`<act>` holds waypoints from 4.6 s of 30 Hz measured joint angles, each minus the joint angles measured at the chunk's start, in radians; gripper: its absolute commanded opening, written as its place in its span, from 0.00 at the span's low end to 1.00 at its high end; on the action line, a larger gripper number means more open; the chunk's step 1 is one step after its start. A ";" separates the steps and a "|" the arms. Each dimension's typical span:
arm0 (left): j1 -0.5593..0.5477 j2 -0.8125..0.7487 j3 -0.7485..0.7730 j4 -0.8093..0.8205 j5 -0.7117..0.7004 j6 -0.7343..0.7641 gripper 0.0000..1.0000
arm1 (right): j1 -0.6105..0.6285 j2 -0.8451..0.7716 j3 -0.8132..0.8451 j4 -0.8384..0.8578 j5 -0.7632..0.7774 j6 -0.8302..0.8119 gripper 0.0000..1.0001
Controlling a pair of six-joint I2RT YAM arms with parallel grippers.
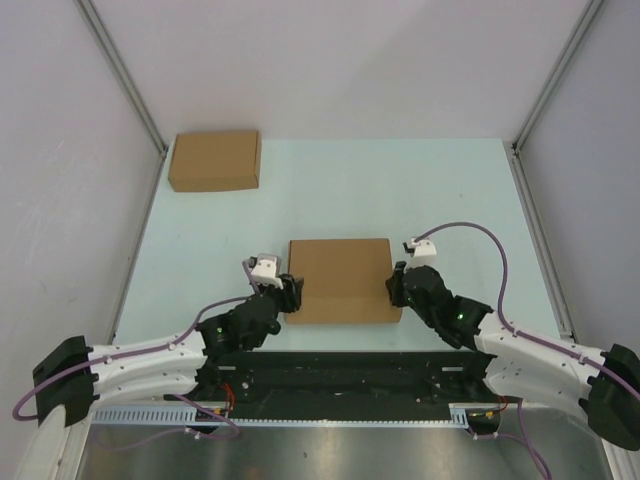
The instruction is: Fold the paper box
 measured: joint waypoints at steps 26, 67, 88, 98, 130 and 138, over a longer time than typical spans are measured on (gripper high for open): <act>0.000 -0.097 -0.147 -0.081 0.052 -0.266 0.55 | 0.068 -0.037 -0.087 0.011 0.020 0.104 0.26; 0.002 -0.348 -0.228 -0.006 0.060 -0.355 0.63 | -0.153 -0.227 -0.189 -0.018 -0.222 0.184 0.74; 0.253 0.264 0.297 -0.145 0.071 -0.099 0.62 | 0.365 -0.177 0.084 -0.296 0.347 0.180 0.76; 0.340 0.293 0.199 -0.120 0.215 -0.148 0.67 | -0.182 -0.077 -0.032 -0.118 0.016 0.191 0.77; 0.558 0.735 0.324 0.214 0.478 -0.328 0.63 | -0.512 0.806 0.337 0.510 -0.506 0.198 0.66; 0.597 0.665 0.359 0.145 0.498 -0.281 0.66 | -0.547 0.649 0.354 0.355 -0.505 0.188 0.74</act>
